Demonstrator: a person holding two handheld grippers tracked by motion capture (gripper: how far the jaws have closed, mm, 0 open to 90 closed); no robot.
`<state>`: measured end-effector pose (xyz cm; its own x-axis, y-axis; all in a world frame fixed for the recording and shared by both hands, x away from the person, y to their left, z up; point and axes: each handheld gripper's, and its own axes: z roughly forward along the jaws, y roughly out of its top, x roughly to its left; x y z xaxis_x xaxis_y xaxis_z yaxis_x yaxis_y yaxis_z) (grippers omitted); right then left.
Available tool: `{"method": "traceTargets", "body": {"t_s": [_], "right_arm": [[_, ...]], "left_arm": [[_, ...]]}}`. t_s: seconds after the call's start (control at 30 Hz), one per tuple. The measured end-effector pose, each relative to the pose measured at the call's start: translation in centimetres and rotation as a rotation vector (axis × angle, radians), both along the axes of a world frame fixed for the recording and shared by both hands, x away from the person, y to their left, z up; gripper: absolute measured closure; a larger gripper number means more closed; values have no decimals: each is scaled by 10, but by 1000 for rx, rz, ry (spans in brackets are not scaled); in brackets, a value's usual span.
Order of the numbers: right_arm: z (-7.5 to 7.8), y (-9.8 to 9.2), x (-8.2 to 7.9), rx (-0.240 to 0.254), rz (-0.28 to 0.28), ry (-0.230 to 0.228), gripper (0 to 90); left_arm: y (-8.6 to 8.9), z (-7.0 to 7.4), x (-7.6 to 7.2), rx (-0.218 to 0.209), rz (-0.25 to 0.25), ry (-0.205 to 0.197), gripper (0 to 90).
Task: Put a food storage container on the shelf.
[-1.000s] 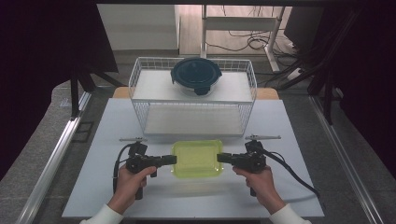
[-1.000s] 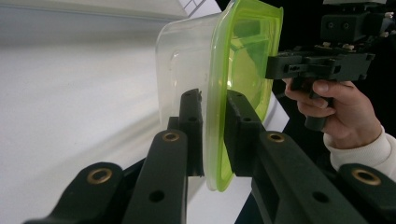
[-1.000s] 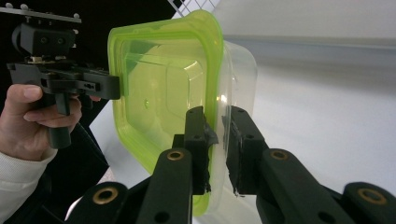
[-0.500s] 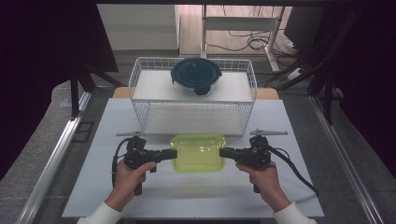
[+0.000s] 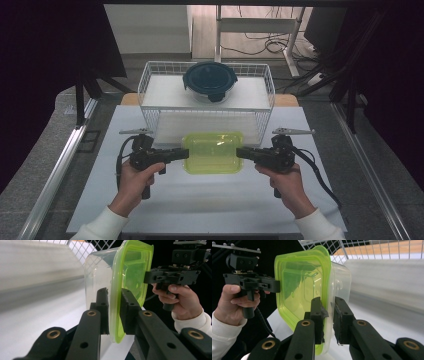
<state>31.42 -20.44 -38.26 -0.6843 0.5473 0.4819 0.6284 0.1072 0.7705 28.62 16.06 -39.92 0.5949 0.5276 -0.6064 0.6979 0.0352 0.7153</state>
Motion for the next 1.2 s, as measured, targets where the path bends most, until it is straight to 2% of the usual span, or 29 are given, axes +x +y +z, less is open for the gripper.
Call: {"method": "traceTargets", "body": {"t_s": [0.3,0.8,1.2], "right_arm": [[22,1,6,8,1,-29,781],[46,10,22,16,5,-50,778],[75,14,37,12,1,-76,775]], "left_arm": [[2,22,7,-2,0,-35,792],[11,42,23,-18,17,-44,794],[16,67,48,-23,19,-65,799]]}}
